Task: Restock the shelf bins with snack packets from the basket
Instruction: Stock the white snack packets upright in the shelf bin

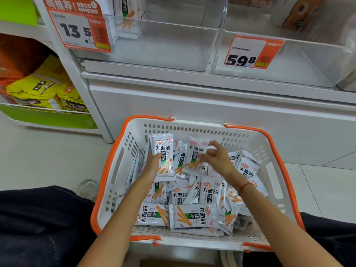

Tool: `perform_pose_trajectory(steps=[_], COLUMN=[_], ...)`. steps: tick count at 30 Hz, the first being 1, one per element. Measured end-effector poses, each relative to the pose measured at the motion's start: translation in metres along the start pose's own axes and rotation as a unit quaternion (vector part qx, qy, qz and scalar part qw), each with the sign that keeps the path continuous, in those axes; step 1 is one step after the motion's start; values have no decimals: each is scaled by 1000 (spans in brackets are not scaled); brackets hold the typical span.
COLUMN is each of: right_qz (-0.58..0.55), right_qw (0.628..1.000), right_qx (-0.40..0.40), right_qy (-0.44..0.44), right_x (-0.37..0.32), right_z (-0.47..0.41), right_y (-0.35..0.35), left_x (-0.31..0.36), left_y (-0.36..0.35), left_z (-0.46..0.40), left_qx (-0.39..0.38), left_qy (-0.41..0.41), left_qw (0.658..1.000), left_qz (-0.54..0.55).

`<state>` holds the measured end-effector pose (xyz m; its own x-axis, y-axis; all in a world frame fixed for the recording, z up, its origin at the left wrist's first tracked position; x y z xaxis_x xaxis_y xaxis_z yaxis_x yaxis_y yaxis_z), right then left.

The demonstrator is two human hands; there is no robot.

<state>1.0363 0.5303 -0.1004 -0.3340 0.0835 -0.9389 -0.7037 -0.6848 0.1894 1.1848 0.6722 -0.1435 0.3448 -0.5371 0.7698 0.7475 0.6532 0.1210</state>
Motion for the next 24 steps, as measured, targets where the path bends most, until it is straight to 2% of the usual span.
perform_pose_trajectory(steps=[2,5,7,11,14,16,19,21,24], right_qz=[-94,-62,-33,-20,92,132,129,126,80], right_qw=[994,981,988,1000,993,988,987,989,993], right_qx=[-48,-176,-142,15,53,53,53,43,-85], right_qy=[-18,-58,-53,-14,49,64,81,61,-12], right_x=[-19,-33,-31,-24,-28,-33,-44,-53,-78], right_z=[0,7,9,11,16,15,15,15,19], right_y=[7,-11,-26,-39,-41,-42,-42,-40,-40], left_x=[2,0,1,2,8,6,7,23,58], left_y=[0,-8,-16,-25,-29,-30,-25,-19,-10], left_z=[1,5,10,13,16,15,18,33,57], left_qx=[0,-28,-45,-56,-65,-71,-80,-67,-53], left_qy=[-14,1,13,29,1,-5,12,-7,-79], left_qw=[1000,999,999,997,996,994,993,993,988], left_qz=[-25,-45,-24,38,68,83,88,99,125])
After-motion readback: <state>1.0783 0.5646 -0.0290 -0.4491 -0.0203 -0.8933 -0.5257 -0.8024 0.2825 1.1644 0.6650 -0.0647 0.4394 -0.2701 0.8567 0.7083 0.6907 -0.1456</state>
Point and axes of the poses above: each hand's wrist, its own z-axis away from the middle knuckle, its own y-axis out of the back of the hand, x = y × z, the point moved 3 cm from there along -z, towards the middle knuckle, and after that the axes turned 8 degrees about -z, right-handed, at the moved point
